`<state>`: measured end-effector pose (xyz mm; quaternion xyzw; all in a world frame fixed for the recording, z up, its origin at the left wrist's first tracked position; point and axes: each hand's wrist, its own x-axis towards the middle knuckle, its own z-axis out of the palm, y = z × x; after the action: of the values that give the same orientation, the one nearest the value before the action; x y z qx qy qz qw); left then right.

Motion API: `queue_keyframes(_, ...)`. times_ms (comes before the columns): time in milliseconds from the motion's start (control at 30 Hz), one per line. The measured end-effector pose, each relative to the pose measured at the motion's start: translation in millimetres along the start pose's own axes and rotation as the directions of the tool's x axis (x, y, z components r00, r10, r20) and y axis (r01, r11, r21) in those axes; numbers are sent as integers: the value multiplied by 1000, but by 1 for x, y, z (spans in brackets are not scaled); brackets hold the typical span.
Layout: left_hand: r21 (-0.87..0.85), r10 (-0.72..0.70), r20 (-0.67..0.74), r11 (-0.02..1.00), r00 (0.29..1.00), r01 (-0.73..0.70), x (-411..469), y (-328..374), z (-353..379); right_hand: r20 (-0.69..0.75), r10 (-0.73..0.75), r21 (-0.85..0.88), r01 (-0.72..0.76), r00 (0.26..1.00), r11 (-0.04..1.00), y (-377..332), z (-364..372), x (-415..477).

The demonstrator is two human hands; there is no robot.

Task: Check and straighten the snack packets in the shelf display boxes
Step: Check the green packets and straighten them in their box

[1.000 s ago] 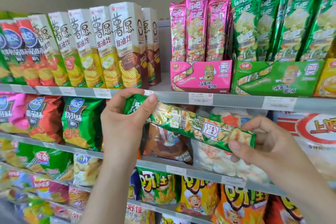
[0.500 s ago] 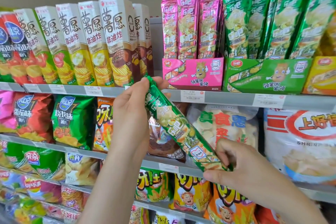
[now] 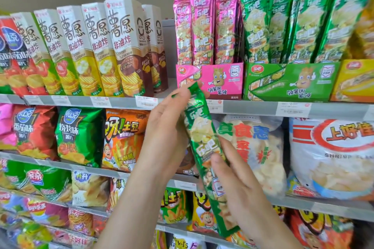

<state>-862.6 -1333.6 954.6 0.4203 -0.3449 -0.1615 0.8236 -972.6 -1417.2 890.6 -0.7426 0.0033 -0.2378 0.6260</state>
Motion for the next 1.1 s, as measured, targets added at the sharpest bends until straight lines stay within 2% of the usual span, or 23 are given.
queue_keyframes(67, 13, 4, 177, 1000, 984, -7, -2, -2, -8, -3, 84, 124, -83, 996, 989, 3, -5, 0)
queue_keyframes(133, 2, 17, 234, 1000, 972, -18, -3, -4, -10, -27, 158, 160, -152, 987, 975, 4, -9, 0)
queue_keyframes(200, 4, 29, 207, 1000, 978, -31, -3, -7, -9, 33, 236, 232, -237, 971, 943, 2, -10, -5)
queue_keyframes(267, 28, 34, 158, 999, 987, -39, -2, -12, -7, 125, 259, 317, -286, 958, 904, 5, -10, -6)
queue_keyframes(333, 45, 31, 113, 998, 993, -37, -2, -16, -4, 150, 271, 372, -309, 951, 875, 7, -11, -6)
queue_keyframes(533, -38, -38, -33, 999, 999, 37, -3, -27, 7, 219, 175, 381, -249, 960, 891, 2, -23, -3)
queue_keyframes(600, -66, -75, -67, 995, 995, 71, -2, -28, 10, 213, 126, 324, -192, 969, 926, 0, -25, -2)
queue_keyframes(700, -184, -131, -81, 976, 988, 114, 2, -24, 15, 140, 53, 141, -73, 989, 987, 3, -28, -1)
queue_keyframes(800, -241, -106, -60, 966, 993, 89, 6, -22, 20, 58, -18, -31, 20, 998, 999, 9, -28, -1)
queue_keyframes(900, -150, -51, -12, 987, 999, 49, 8, -21, 22, -44, -136, -198, 125, 990, 972, 8, -24, -3)
queue_keyframes(1000, 38, 54, 44, 998, 998, -56, 10, -18, 24, -188, -215, -380, 131, 958, 916, 7, -28, -5)
queue_keyframes(1100, 164, 181, 112, 966, 977, -198, 15, -10, 28, -244, -302, -565, 118, 921, 816, 1, -42, -7)
